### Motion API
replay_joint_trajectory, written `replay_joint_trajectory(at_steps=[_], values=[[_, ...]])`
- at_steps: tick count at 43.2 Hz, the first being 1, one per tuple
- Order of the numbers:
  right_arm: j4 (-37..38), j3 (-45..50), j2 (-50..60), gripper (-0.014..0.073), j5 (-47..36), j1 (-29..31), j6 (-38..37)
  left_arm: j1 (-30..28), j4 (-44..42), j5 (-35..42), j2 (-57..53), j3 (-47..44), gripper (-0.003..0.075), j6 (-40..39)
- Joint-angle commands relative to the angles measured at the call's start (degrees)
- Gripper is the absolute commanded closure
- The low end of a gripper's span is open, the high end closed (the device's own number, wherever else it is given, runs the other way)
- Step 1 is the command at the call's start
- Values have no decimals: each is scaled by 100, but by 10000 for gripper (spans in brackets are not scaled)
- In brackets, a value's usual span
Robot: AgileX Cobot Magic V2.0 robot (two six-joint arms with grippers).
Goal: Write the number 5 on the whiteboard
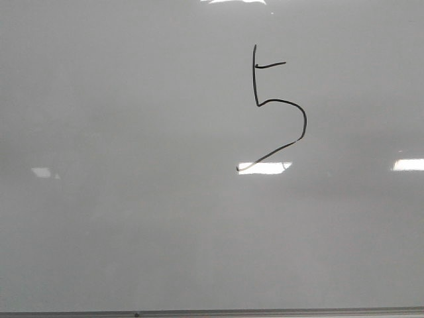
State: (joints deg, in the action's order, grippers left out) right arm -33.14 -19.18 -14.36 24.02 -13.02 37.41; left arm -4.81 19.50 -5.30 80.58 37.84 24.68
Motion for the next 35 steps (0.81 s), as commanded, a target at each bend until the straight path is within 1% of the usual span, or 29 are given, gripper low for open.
replay_joint_trajectory(at_steps=[1,8,11,13,22,24,30,33,35], values=[[-112,-152,-37,653,-396,38,-3,-16,-4,530,-28,203,738,14],[-112,-152,-37,653,-390,38,-3,-16,-4,574,-28,203,736,14],[-112,-152,-37,653,-390,38,-3,-16,-4,574,-28,203,714,14],[-112,-152,-37,653,-390,38,-3,-16,-4,574,-28,203,684,14],[-112,-152,-37,653,-390,38,-3,-16,-4,593,-28,203,488,14],[-112,-152,-37,653,-390,38,-3,-16,-4,612,-28,203,457,14],[-112,-152,-37,653,-390,38,-3,-16,-4,663,-28,203,401,14],[-112,-152,-37,653,-390,38,-3,-16,-4,663,-61,203,352,14],[-112,-152,-37,653,-390,38,-3,-16,-4,629,-89,203,301,14]])
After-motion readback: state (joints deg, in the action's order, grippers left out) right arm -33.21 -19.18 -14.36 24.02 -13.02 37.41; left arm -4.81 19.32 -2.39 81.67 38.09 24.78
